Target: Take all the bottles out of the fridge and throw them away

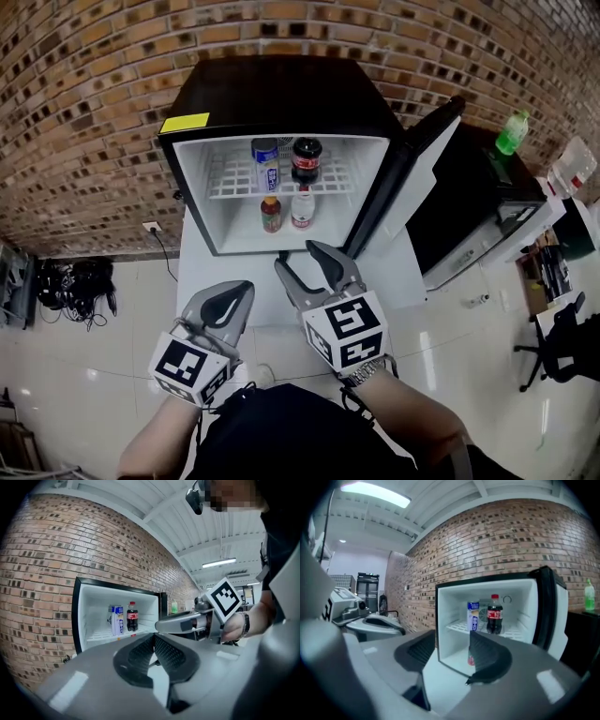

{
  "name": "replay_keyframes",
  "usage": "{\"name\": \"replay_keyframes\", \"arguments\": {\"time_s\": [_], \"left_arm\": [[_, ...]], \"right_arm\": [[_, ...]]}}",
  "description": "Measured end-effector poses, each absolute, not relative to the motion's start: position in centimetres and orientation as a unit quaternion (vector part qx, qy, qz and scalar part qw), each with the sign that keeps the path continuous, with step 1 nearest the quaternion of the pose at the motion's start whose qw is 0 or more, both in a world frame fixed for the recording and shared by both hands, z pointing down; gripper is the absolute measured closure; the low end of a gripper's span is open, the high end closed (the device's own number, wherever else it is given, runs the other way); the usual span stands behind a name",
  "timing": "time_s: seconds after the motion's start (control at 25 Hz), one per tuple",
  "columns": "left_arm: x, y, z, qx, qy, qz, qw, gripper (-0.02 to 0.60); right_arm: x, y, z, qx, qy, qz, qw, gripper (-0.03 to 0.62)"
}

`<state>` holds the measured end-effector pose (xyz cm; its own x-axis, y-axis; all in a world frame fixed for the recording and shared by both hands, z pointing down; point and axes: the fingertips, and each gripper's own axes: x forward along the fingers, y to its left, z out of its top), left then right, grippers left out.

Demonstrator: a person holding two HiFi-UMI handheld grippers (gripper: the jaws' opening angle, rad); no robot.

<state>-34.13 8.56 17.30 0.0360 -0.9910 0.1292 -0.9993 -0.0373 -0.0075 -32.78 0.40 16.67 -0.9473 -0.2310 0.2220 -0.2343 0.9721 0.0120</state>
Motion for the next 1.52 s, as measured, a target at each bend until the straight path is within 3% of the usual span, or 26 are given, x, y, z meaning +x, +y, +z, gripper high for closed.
{"name": "replay_keyframes", "arguments": {"time_s": [0.76, 1.16, 1.24, 1.52], "left_arm": [[-44.0, 5.4, 16.7, 0.739, -0.671, 0.05, 0.035, 0.578], [-47.1, 5.7, 17.7, 0.731, -0.679, 0.049, 0.053, 0.578], [-47.4, 5.8, 17.9, 0.729, -0.68, 0.049, 0.056, 0.578], [-47.7, 5.9, 18.1, 0.731, -0.678, 0.045, 0.059, 0.578]], "right_arm": [[-48.0, -10.3, 20.4, 0.224, -0.961, 0.013, 0.162, 0.286], [-50.8, -13.3, 21.3, 0.257, -0.952, 0.016, 0.168, 0.287], [-50.8, -13.5, 21.1, 0.261, -0.951, 0.014, 0.168, 0.329], [-50.2, -12.8, 20.9, 0.256, -0.952, 0.011, 0.167, 0.333]]}}
